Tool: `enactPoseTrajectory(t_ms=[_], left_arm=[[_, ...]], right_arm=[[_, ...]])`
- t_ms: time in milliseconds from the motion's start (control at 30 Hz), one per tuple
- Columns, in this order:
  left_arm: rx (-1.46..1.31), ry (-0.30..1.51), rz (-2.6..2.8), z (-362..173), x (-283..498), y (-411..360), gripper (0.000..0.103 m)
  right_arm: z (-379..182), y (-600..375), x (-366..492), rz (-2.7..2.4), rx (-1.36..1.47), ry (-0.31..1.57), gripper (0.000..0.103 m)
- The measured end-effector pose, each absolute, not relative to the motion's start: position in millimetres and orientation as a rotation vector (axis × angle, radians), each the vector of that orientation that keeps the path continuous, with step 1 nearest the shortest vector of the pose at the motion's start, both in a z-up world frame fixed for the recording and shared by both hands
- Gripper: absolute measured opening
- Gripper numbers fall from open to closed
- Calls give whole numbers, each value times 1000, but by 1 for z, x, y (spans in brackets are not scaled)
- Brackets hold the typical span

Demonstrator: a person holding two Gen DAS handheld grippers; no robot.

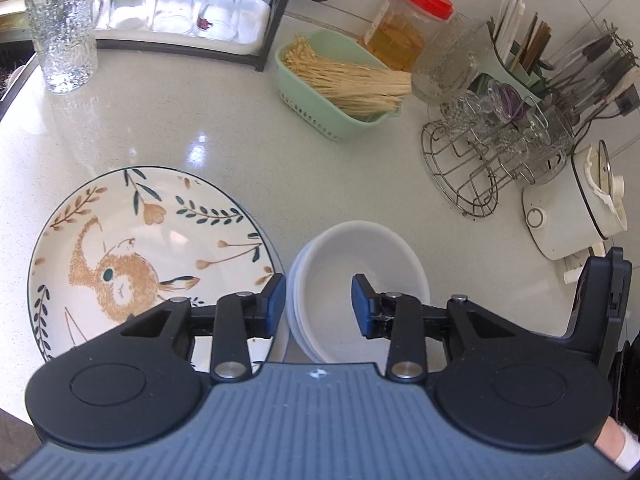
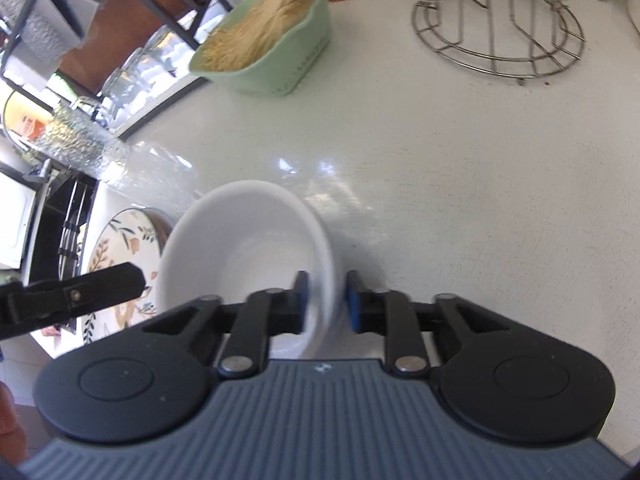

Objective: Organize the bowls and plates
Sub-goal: 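Grasp the rim of the nested bowl stack with the right gripper and lift it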

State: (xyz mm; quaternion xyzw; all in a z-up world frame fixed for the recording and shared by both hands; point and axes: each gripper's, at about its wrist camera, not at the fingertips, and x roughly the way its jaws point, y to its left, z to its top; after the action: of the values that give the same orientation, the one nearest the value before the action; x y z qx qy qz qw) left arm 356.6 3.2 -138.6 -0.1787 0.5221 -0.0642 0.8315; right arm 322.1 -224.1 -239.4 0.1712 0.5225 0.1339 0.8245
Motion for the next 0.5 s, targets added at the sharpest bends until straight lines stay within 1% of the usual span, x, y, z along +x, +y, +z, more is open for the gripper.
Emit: enactPoseTrajectory(t_ms=[133,267,500], left_arm=[[-377,1124,-169,-141,360,-4,41],[-333,1156,-222,-145,366,-20,43],[-279,1146,-318,-149,372,-55,44]], right_arm=[[-237,-235,317,253,362,1108,12],[-236,-252,308,211,367,1106,12],[-232,-280,291,141,394,1086,12]])
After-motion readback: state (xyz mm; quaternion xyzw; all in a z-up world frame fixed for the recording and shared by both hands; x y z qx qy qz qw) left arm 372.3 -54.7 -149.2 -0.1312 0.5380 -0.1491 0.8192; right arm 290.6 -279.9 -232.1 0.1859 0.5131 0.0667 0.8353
